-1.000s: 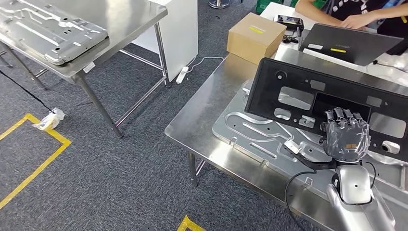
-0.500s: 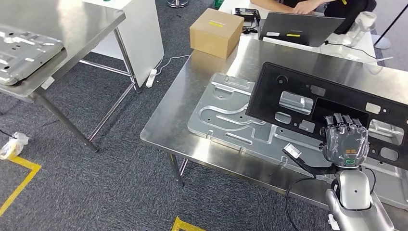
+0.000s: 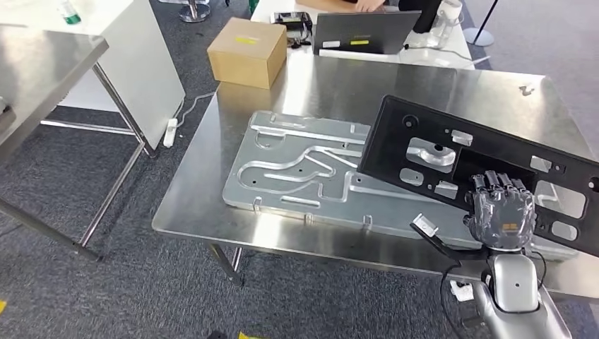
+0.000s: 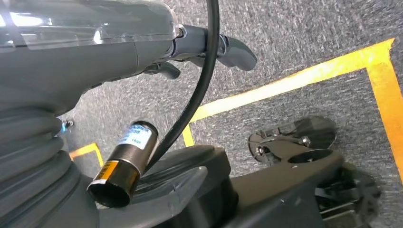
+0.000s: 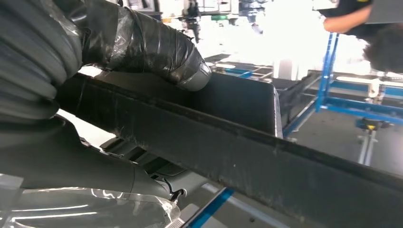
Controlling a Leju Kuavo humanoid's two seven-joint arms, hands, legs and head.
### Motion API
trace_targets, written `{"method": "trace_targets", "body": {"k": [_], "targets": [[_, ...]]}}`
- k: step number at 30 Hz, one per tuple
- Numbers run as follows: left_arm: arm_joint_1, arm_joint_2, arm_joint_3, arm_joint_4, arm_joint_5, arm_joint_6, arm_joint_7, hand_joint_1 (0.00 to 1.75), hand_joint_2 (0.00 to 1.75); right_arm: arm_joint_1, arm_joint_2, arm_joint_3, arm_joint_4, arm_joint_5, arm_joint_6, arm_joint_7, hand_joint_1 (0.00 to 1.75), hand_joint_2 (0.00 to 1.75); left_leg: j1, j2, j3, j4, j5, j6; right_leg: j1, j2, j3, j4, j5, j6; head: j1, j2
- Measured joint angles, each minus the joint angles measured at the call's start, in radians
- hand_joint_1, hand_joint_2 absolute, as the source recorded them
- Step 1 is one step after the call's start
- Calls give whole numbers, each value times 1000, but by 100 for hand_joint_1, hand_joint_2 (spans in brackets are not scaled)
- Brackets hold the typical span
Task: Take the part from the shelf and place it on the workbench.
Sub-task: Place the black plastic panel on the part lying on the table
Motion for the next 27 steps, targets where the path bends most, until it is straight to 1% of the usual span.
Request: {"method": "trace_targets", "body": {"k": [2,3,4,5,6,7,8,9,10,11,12,13,14,15,17,19,24,27], "targets": [[-1,1,-2,0,0,1,0,0,175,4,-6,0,1,0,0,19,162,175,-1,-1,5,-14,-2,5,-2,7,-5,-3,5,14,0,0],[0,0,-3,0,0,1,1,0,175,6,-11,0,1,0,0,29,162,175,0,2,7,-19,3,9,-3,1,-6,-2,3,20,0,0],[2,1,-5,0,0,1,2,0,175,6,-17,0,2,0,0,40,162,175,3,5,9,-26,9,15,-2,-15,-12,11,-8,24,2,0],[5,1,-7,0,1,1,2,0,175,5,-23,0,2,0,0,48,162,175,5,8,10,-33,14,20,-1,-37,-27,44,-30,27,3,0],[8,1,-8,0,1,2,2,0,175,4,-28,0,2,0,0,55,162,175,6,12,11,-36,17,23,-2,-62,-50,98,-60,29,4,0],[10,2,-9,0,1,2,2,0,175,3,-31,0,3,0,0,59,162,175,6,15,10,-36,18,25,-2,-80,-80,164,-94,32,6,0],[13,2,-9,0,1,2,2,0,175,5,-31,0,4,0,0,62,162,175,6,18,9,-36,18,25,-4,-89,-108,226,-118,36,6,0],[15,2,-10,0,1,1,2,0,175,8,-32,1,5,0,0,63,162,175,6,21,9,-35,17,24,-7,-92,-124,264,-127,39,6,0],[17,1,-11,0,1,1,3,0,175,10,-32,1,7,0,0,64,162,175,6,24,9,-33,16,23,-10,-94,-123,265,-117,41,6,0],[18,1,-12,0,1,1,2,0,175,10,-33,1,8,0,0,64,162,175,7,26,10,-31,14,21,-13,-96,-101,224,-90,43,6,0],[18,1,-13,0,1,1,3,0,175,10,-34,1,8,0,0,64,162,175,8,28,10,-28,11,17,-15,-100,-64,155,-57,45,6,0],[18,1,-14,0,0,1,3,0,175,9,-35,2,9,0,0,64,162,175,6,30,9,-24,8,12,-14,-105,-27,87,-34,44,6,0],[18,1,-14,0,0,1,3,0,175,9,-36,2,10,0,0,62,162,175,4,30,8,-21,5,6,-13,-108,-1,36,-20,41,6,0],[18,1,-15,0,0,1,3,0,175,9,-36,2,12,0,0,58,162,175,1,31,7,-17,0,4,-12,-109,13,7,-17,37,5,0],[18,2,-15,1,0,1,4,0,175,10,-35,5,18,0,0,49,162,175,-3,31,5,-15,-1,12,-12,-105,15,0,-18,30,4,0],[18,2,-15,1,1,1,4,0,175,8,-34,10,27,1,0,39,162,175,-3,31,7,-19,0,22,-10,-103,15,-1,-19,27,4,0],[17,2,-16,1,2,2,2,0,175,4,-31,21,46,2,0,29,162,175,-1,31,12,-30,6,13,-7,-102,15,0,-20,17,4,0],[17,2,-16,1,5,4,0,0,175,-1,-31,35,55,2,0,38,162,175,-1,31,12,-33,7,3,-6,-102,14,1,-20,15,4,0]]}}
